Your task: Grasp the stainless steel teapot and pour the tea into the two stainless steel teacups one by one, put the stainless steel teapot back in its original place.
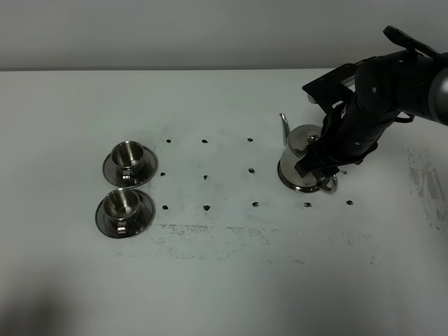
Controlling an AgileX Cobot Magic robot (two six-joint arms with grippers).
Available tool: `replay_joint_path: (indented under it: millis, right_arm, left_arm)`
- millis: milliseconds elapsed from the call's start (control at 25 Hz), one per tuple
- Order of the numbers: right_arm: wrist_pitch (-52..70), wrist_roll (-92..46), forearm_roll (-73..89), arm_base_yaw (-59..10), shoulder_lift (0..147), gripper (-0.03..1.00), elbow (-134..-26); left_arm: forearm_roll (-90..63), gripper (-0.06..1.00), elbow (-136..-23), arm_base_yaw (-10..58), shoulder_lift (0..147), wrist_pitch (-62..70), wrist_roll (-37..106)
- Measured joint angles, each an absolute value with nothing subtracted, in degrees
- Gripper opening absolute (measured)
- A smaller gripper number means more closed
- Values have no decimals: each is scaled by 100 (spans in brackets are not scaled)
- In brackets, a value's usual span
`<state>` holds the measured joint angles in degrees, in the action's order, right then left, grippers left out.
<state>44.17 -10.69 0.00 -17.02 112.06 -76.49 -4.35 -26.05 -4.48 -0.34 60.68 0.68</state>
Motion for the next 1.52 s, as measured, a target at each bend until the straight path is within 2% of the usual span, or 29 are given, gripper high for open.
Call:
replay_joint_path:
  millis: [680,1040,1200,1320,1520]
  right_arm:
    - [4352,-1305,0,-1659,11320,49,-7649]
    - [4276,-1343,0,-1659,11320,44,-7649]
    - [4270,-1343,0,-1659,11320,35,-7649]
    - [4270,-1402,0,-1659,11320,21,-7649]
    - [4258,-1587,82,-1653,11320,19,-7649]
  left_arm:
    - [-435,59,-2605,-448,-34,6068,68]
    - [-435,59,-2605,-448,-34,6068,68]
    - [-435,59,-2605,-448,-34,6068,68]
    - [-435,59,-2605,-448,-34,6068,68]
    - [-435,59,-2605,-448,-34,6068,68]
